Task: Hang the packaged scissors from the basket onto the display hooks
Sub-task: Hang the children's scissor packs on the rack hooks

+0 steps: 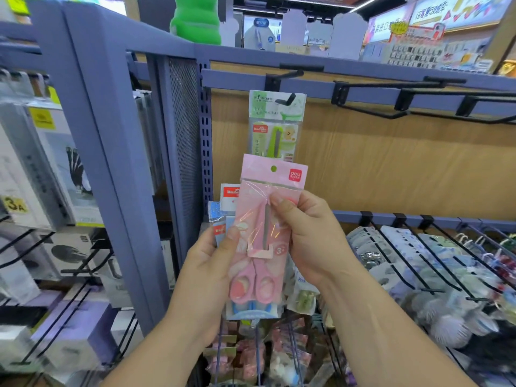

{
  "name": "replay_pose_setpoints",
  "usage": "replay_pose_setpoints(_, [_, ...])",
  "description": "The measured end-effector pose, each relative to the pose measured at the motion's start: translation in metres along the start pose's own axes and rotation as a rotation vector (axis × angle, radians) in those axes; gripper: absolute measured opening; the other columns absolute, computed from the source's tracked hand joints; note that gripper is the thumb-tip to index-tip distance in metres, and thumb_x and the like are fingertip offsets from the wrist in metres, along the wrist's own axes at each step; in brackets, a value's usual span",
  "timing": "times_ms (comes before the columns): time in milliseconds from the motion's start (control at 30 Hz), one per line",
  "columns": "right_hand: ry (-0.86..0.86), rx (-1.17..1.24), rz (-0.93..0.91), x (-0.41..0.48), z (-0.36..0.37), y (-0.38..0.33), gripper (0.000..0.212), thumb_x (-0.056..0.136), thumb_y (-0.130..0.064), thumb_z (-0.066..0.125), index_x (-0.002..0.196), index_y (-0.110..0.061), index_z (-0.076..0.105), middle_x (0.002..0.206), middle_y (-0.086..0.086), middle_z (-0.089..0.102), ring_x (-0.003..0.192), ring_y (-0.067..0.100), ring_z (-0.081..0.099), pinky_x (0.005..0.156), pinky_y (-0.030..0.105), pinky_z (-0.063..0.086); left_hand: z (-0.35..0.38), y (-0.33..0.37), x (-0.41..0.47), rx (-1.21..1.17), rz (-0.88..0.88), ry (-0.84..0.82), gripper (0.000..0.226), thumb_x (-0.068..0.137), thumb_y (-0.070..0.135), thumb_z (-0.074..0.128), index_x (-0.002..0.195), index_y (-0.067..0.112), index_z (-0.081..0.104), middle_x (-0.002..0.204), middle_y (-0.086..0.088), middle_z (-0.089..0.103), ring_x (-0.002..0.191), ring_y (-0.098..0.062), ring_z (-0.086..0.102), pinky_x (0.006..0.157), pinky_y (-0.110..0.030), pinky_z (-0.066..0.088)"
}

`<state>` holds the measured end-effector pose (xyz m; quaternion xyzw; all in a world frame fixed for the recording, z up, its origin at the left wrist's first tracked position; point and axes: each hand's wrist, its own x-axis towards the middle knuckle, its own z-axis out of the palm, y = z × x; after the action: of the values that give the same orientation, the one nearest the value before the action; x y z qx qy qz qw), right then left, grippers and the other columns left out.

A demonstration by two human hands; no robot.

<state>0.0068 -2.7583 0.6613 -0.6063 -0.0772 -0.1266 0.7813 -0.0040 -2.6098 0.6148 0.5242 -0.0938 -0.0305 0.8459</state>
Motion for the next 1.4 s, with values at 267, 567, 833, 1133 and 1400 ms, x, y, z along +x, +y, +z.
replay_pose_setpoints(267, [-0.021,-0.122,0.037,0.001,0.004,-0.008,0.02,0.104,-0.003,0.054,0.112,-0.012,0.071,0.103,0.005,0.079,0.092,0.016,0.073,0.079,0.031,0.061,-0.002,0.003,0.003,0.001,-0.037,0.099,0.024,0.101,0.029,0.056,0.112,0.019,0.075,0.107,-0.01,0.081,0.094,-0.027,0.079,0.073,-0.038,0.063])
replay_pose_setpoints(567, [0.189,-0.282,-0.111,0.01,0.004,-0.043,0.021,0.104,-0.017,0.06,0.085,-0.014,0.066,0.069,-0.003,0.062,0.061,0.01,0.055,0.056,0.028,0.048,-0.009,0.011,0.003,0.191,0.1,0.233,0.034,0.108,0.03,0.053,0.087,0.039,0.078,0.097,-0.002,0.082,0.09,-0.028,0.079,0.084,-0.061,0.062])
replay_pose_setpoints(833, [0.112,-0.357,-0.292,0.028,0.015,-0.09,0.027,0.102,-0.034,0.061,0.081,-0.02,0.071,0.078,0.007,0.069,0.075,0.026,0.065,0.074,0.055,0.057,-0.011,0.015,0.0,0.205,0.142,0.236,0.035,0.107,0.031,0.052,0.083,0.04,0.077,0.094,0.0,0.082,0.084,-0.022,0.08,0.076,-0.05,0.064])
replay_pose_setpoints(1133, [0.15,-0.371,-0.218,0.041,0.02,-0.092,0.031,0.106,-0.022,0.058,0.077,-0.017,0.068,0.078,0.006,0.07,0.075,0.024,0.066,0.073,0.042,0.054,-0.008,0.019,-0.004,0.137,0.169,0.196,0.022,0.089,0.045,0.056,0.084,0.039,0.078,0.098,-0.001,0.082,0.088,-0.022,0.08,0.076,-0.047,0.062])
replay_pose_setpoints(1400, [0.262,-0.566,-0.147,0.09,0.011,-0.072,0.031,0.104,-0.038,0.061,0.081,-0.02,0.071,0.082,0.001,0.077,0.084,0.025,0.076,0.083,0.052,0.062,-0.013,0.024,-0.005,0.149,0.212,0.224,0.023,0.091,0.043,0.056,0.085,0.04,0.079,0.098,0.001,0.082,0.09,-0.023,0.08,0.068,-0.045,0.066])
